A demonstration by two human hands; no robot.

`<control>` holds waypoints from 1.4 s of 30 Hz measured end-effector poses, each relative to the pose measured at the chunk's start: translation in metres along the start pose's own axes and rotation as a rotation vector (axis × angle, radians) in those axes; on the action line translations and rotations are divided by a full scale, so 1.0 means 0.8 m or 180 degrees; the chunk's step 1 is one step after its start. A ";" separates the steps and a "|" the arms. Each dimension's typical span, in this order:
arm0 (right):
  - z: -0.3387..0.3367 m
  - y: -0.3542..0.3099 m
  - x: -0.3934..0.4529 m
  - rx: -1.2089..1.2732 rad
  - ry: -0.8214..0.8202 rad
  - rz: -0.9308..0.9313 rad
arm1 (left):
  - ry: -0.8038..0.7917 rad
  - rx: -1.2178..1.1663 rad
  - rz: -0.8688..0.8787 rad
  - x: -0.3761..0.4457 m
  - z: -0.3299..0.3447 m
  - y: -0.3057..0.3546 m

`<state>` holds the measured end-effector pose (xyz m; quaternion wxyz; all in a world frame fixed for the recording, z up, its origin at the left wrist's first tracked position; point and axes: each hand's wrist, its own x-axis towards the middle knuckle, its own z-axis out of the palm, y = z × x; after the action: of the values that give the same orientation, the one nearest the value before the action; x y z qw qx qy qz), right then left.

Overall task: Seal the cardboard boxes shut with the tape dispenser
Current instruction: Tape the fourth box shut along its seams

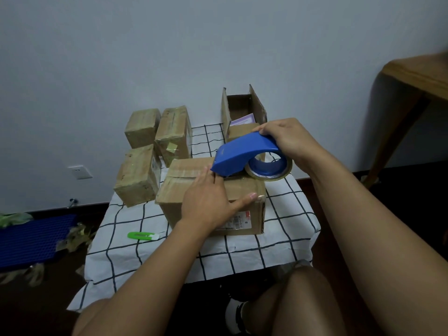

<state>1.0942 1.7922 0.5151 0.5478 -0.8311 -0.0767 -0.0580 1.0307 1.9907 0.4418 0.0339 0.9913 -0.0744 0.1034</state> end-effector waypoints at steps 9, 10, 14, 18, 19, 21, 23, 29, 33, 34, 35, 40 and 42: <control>-0.014 -0.002 -0.006 -0.0007 -0.0232 -0.0078 | -0.0043 -0.0066 0.0072 -0.001 0.000 -0.004; -0.016 -0.002 -0.007 -0.0034 -0.0257 -0.0087 | -0.0067 -0.0083 0.0070 -0.001 0.000 -0.005; -0.064 0.015 -0.010 0.0038 0.0002 0.0035 | -0.0213 -0.0054 -0.0022 0.003 0.004 -0.007; -0.108 0.044 -0.021 0.0168 0.0114 0.0228 | -0.0137 -0.0082 -0.0039 0.005 0.009 -0.007; -0.108 0.048 -0.022 0.0195 0.0109 0.0208 | -0.0132 -0.0097 -0.0002 0.005 0.010 -0.007; -0.105 0.050 -0.022 0.0260 0.0131 0.0143 | -0.0140 -0.0090 0.0085 0.004 0.009 -0.005; -0.104 0.049 -0.021 0.0330 0.0135 0.0092 | -0.0177 -0.0060 0.0112 0.002 0.005 -0.005; -0.099 0.051 -0.027 0.0435 0.0168 0.0107 | -0.0150 -0.0054 0.0453 0.007 -0.007 0.020; -0.102 0.050 -0.027 0.0480 0.0251 0.0126 | -0.0152 -0.0089 0.0258 0.007 -0.002 0.047; -0.102 0.050 -0.027 0.0490 0.0252 0.0125 | -0.0101 -0.0085 0.0265 0.007 0.000 0.050; -0.103 0.051 -0.027 0.0492 0.0254 0.0126 | -0.0050 -0.0092 0.0288 0.008 0.002 0.052; -0.111 0.067 -0.030 0.0515 0.0156 0.0217 | -0.0001 0.0027 0.0656 0.010 0.011 0.049; -0.113 0.081 -0.034 0.0580 0.0189 0.0303 | -0.0095 -0.0047 0.0683 0.014 0.013 0.046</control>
<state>1.0789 1.6824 0.4874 0.6253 -0.7784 -0.0260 -0.0493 1.0381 1.9521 0.4358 0.0288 0.9788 -0.1813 0.0911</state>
